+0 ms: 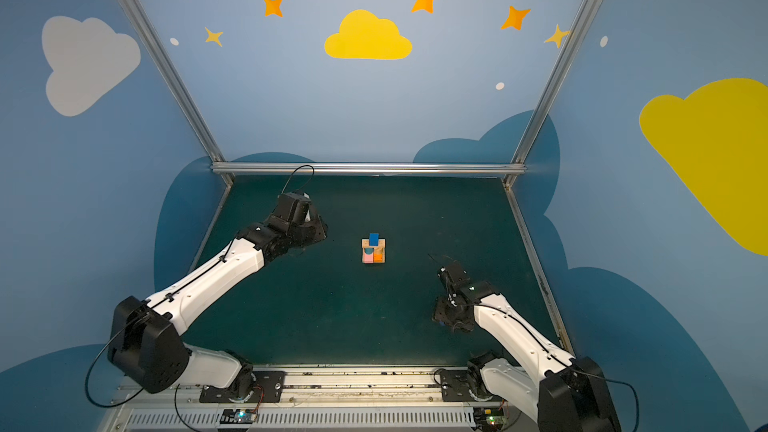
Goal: Build the wood block tower
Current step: 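Lower the right gripper to the blue cylinder and close on it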
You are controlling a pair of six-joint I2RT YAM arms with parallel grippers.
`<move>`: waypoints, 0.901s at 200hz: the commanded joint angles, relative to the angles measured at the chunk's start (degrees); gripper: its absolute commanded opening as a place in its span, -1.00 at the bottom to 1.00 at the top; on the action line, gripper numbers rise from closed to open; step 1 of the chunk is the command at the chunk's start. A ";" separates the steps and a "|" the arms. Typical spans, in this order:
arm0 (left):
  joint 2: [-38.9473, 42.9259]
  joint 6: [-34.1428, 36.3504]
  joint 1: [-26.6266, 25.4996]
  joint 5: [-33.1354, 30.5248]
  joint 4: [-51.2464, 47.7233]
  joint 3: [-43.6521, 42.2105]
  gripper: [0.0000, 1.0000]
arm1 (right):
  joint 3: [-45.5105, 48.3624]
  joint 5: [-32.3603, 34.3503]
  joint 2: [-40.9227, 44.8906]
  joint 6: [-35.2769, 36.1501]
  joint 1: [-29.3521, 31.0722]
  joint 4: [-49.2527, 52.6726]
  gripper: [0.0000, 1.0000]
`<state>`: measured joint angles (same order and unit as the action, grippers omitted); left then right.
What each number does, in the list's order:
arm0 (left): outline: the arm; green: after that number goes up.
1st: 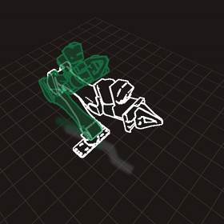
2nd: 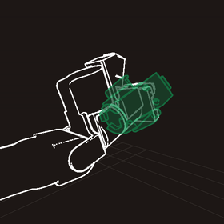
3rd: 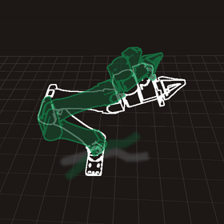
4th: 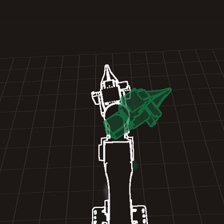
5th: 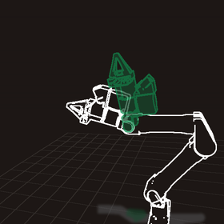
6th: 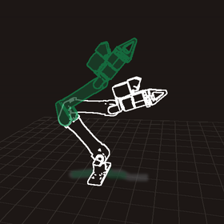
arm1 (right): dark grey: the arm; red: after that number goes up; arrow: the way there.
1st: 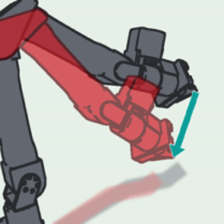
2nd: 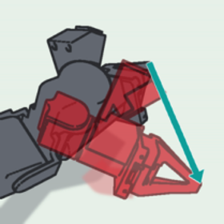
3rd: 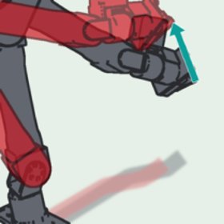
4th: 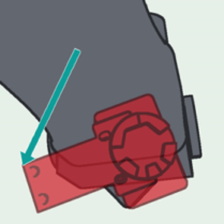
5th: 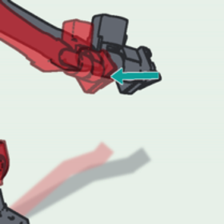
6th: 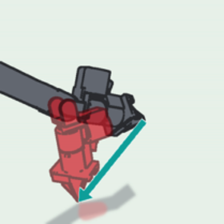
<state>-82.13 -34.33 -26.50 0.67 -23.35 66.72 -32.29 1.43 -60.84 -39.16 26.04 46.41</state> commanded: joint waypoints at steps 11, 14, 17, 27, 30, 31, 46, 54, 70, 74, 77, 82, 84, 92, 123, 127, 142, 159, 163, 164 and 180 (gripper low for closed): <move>0.64 0.34 0.18 0.21 -0.05 -0.45 -0.54 | -0.83 2.10 -3.10 -0.84 0.65 0.54 0.09; 0.53 0.32 0.21 0.20 -0.04 -0.45 -0.54 | -0.99 2.26 -3.47 -0.83 0.78 0.60 0.07; 0.49 0.31 0.22 0.21 -0.04 -0.40 -0.54 | -1.15 2.42 -3.68 -0.87 0.80 0.61 0.06; 0.40 0.16 0.18 0.52 0.06 -0.43 -0.54 | -1.54 2.95 -4.47 -0.83 1.16 0.53 0.02; 0.38 0.17 0.22 0.62 0.14 -0.36 -0.54 | -1.63 3.01 -4.65 -0.83 1.22 0.46 0.02; 0.38 0.15 0.22 0.64 0.15 -0.40 -0.54 | -1.63 3.03 -4.69 -0.83 1.30 0.40 0.02; -0.02 0.09 0.22 0.93 0.26 -0.36 -0.54 | -2.04 3.24 -5.24 -0.92 1.62 -0.22 0.02; -0.20 0.13 0.22 1.00 0.17 -0.25 -0.54 | -2.16 3.45 -5.49 -1.01 1.82 -0.43 0.02; -0.56 0.11 0.22 1.09 0.05 -0.10 -0.54 | -2.44 3.74 -5.93 -1.13 2.02 -0.62 0.02; -0.66 0.07 0.22 1.09 -0.01 -0.01 -0.54 | -2.52 3.86 -6.11 -1.15 2.00 -0.62 0.02; -0.77 0.07 0.22 1.14 -0.08 0.08 -0.54 | -2.51 3.92 -6.19 -1.09 2.07 -0.67 0.02; -0.90 0.09 0.22 1.18 -0.05 0.15 -0.54 | -2.66 4.01 -6.34 -1.10 2.20 -0.84 0.02; -0.92 0.08 0.22 1.24 -0.10 0.21 -0.54 | -2.75 4.02 -6.45 -1.05 2.24 -0.92 0.02; -1.14 0.06 0.22 1.35 -0.19 0.25 -0.54 | -2.82 4.01 -6.85 -1.00 2.31 -1.15 0.02; -1.62 0.22 0.25 1.74 -0.37 0.69 -0.54 | -3.90 3.86 -9.15 -0.44 2.78 -1.50 -0.04; -1.65 0.22 0.23 1.71 -0.54 0.74 -0.54 | -4.15 3.93 -9.55 -0.34 2.86 -1.51 -0.05; -1.68 0.31 0.32 1.55 -0.51 0.79 -0.54 | -4.76 3.87 -10.61 -0.13 3.13 -1.34 -0.09; -1.76 0.28 0.29 1.63 -0.54 0.83 -0.53 | -5.19 4.16 -11.29 -0.17 3.42 -1.15 -0.16; -1.81 0.27 0.23 1.70 -0.54 0.83 -0.53 | -5.27 4.19 -11.37 -0.25 3.53 -1.16 -0.18; -1.81 0.29 0.27 1.70 -0.55 0.81 -0.53 | -5.29 4.19 -11.39 -0.28 3.60 -1.16 -0.19; -1.82 0.32 0.30 1.88 -0.62 0.83 -0.53 | -5.20 4.19 -11.47 -0.42 3.72 -0.99 -0.22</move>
<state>-83.48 -34.35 -26.44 2.31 -23.38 66.74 -35.88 4.71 -71.99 -39.62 29.28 44.64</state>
